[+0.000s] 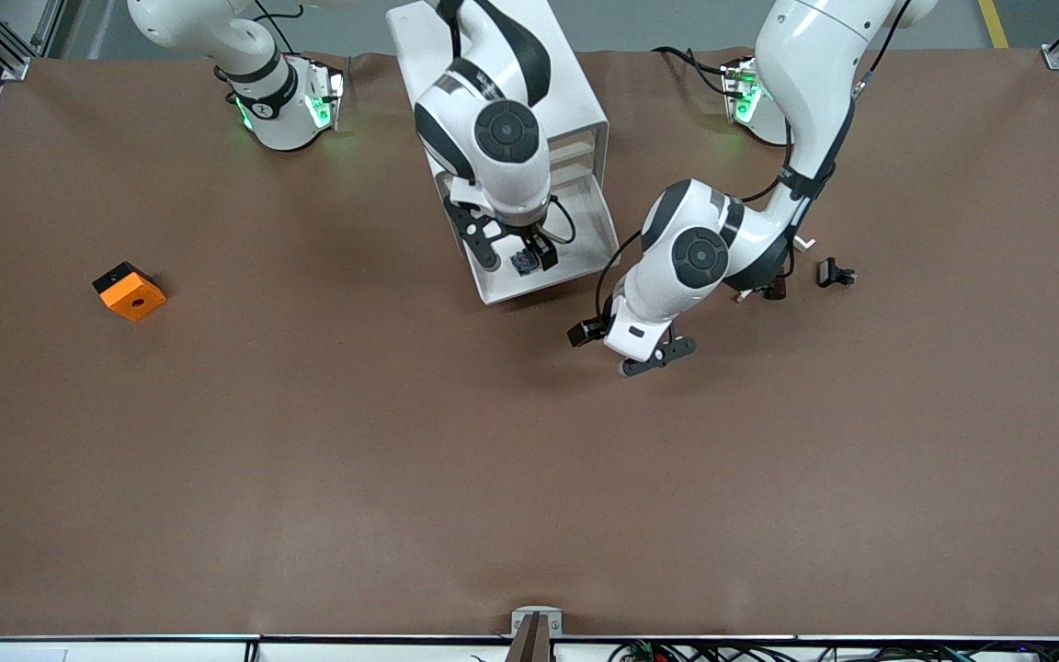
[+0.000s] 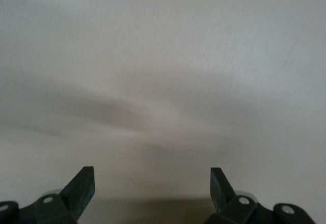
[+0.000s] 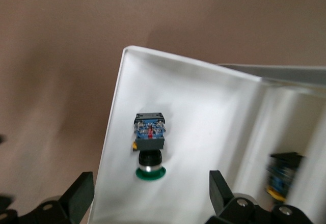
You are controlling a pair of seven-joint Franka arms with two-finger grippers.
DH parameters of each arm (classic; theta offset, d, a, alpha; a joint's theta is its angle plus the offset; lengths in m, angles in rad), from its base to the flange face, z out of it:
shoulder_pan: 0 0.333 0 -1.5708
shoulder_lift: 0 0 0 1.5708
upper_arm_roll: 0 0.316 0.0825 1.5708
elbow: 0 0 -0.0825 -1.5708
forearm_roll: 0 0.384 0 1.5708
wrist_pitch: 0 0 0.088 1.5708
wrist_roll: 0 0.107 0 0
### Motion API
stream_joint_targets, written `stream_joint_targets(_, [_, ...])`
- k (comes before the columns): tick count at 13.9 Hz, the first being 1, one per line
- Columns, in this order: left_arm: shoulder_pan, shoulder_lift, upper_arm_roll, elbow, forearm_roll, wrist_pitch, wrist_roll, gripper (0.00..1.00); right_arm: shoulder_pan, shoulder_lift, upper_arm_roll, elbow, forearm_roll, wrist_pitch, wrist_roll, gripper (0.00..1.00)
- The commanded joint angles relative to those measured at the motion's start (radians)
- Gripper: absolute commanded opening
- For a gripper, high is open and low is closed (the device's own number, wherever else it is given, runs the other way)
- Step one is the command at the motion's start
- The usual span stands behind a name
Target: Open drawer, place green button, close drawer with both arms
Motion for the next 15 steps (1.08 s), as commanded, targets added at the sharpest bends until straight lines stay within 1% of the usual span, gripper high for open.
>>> stream_joint_targets(1, [0.003, -0.015, -0.035, -0.051, 0.001, 0.013, -0.006, 1.0, -0.045, -0.058, 0.004, 0.044, 0.021, -0.104, -0.052, 1.0])
stream_joint_targets(3, [-0.004, -0.006, -0.048, -0.048, 0.001, 0.01, -0.012, 1.0, -0.076, -0.063, 0.004, 0.12, 0.023, -0.204, -0.097, 1.0])
stream_joint_targets(5, [-0.004, -0.002, -0.064, -0.046, 0.001, 0.008, -0.012, 1.0, -0.116, -0.08, 0.004, 0.171, 0.023, -0.296, -0.219, 1.0])
stream_joint_targets(7, [-0.006, 0.002, -0.086, -0.049, 0.001, 0.005, -0.016, 1.0, -0.163, -0.153, 0.003, 0.178, 0.021, -0.368, -0.445, 1.0])
stream_joint_targets(8, [-0.006, 0.004, -0.097, -0.048, 0.001, -0.024, -0.024, 1.0, -0.197, -0.193, 0.0, 0.176, 0.018, -0.408, -0.583, 1.0])
stream_joint_targets(9, [-0.003, 0.005, -0.098, -0.041, 0.0, -0.051, -0.026, 1.0, -0.243, -0.225, 0.001, 0.173, 0.016, -0.434, -0.685, 1.0])
stream_joint_targets(11, [-0.006, 0.007, -0.1, -0.041, -0.029, -0.064, -0.029, 1.0, -0.326, -0.29, 0.0, 0.168, 0.012, -0.487, -0.897, 1.0])
stream_joint_targets(13, [-0.006, 0.007, -0.113, -0.041, -0.058, -0.084, -0.029, 1.0, -0.419, -0.333, 0.0, 0.167, 0.001, -0.533, -1.087, 1.0])
stream_joint_targets(15, [-0.006, 0.007, -0.12, -0.041, -0.063, -0.098, -0.027, 1.0, -0.508, -0.356, 0.0, 0.165, -0.037, -0.56, -1.285, 1.0])
